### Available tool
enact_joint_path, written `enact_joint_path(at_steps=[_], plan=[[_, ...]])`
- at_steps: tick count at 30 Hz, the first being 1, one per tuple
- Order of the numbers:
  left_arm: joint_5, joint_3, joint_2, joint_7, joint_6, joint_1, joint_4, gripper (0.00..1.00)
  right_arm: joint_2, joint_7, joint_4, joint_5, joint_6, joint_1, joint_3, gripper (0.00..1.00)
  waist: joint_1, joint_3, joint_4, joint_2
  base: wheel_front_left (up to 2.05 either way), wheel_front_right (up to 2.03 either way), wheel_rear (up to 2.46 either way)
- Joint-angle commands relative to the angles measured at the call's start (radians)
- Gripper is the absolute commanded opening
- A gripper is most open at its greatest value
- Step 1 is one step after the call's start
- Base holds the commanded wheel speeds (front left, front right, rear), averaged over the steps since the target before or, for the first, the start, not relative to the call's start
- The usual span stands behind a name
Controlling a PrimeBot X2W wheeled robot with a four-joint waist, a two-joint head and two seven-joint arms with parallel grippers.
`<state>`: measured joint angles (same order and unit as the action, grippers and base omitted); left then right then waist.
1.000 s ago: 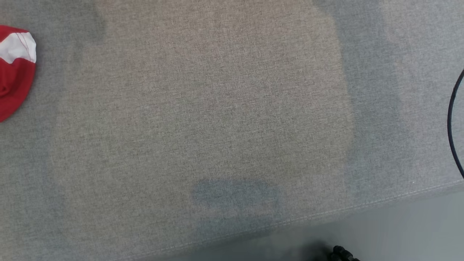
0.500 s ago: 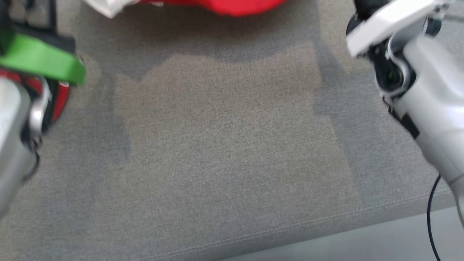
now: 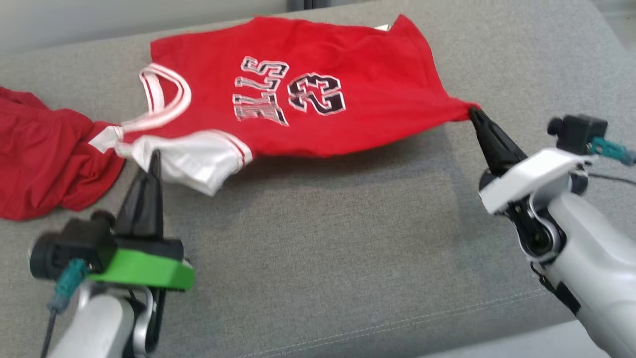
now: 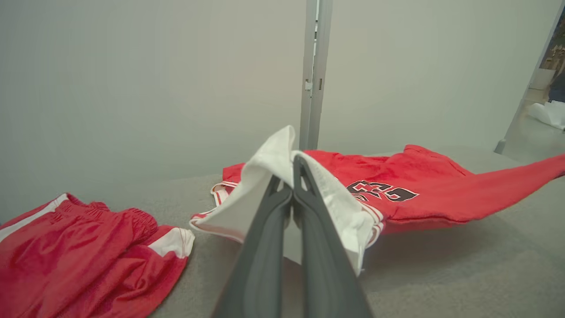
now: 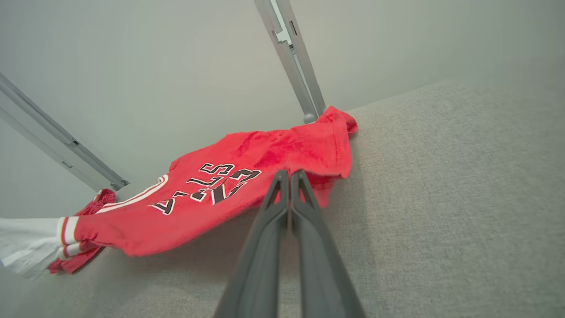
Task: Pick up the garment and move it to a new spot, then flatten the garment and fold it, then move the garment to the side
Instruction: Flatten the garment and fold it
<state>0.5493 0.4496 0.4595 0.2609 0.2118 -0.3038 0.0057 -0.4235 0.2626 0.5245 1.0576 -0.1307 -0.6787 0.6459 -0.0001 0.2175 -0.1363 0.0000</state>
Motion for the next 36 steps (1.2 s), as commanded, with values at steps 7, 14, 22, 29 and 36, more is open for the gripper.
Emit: enact_joint_path(at_steps=[7, 14, 22, 29, 36], plan=[[-0.055, -0.144, -0.149, 0.005, -0.074, 0.212, 0.013, 0.00, -0.028, 0.004, -0.063, -0.063, 0.000, 0.215, -0.124, 0.00, 0.0001, -0.087, 0.009, 0.0000, 0.00, 0.00, 0.00], [-0.136, -0.234, -0.277, 0.005, -0.165, 0.364, 0.069, 0.00, -0.043, 0.004, -0.104, -0.110, 0.000, 0.391, -0.212, 0.00, 0.0001, -0.144, 0.020, 0.0000, 0.00, 0.00, 0.00], [-0.185, -0.316, -0.377, 0.005, -0.229, 0.515, 0.126, 0.00, -0.054, 0.004, -0.119, -0.145, 0.000, 0.550, -0.274, 0.00, 0.0001, -0.188, 0.026, 0.0000, 0.00, 0.00, 0.00], [-0.220, -0.291, -0.402, 0.005, -0.284, 0.538, 0.235, 0.00, -0.041, -0.017, -0.098, -0.205, 0.000, 0.613, -0.317, 0.00, 0.0001, -0.184, 0.034, 0.0000, 0.00, 0.00, 0.00], [-0.286, -0.286, -0.406, 0.005, -0.315, 0.459, 0.230, 0.00, 0.013, -0.032, -0.095, -0.254, 0.000, 0.592, -0.343, 0.00, 0.0001, -0.172, 0.036, 0.0000, 0.00, 0.00, 0.00]])
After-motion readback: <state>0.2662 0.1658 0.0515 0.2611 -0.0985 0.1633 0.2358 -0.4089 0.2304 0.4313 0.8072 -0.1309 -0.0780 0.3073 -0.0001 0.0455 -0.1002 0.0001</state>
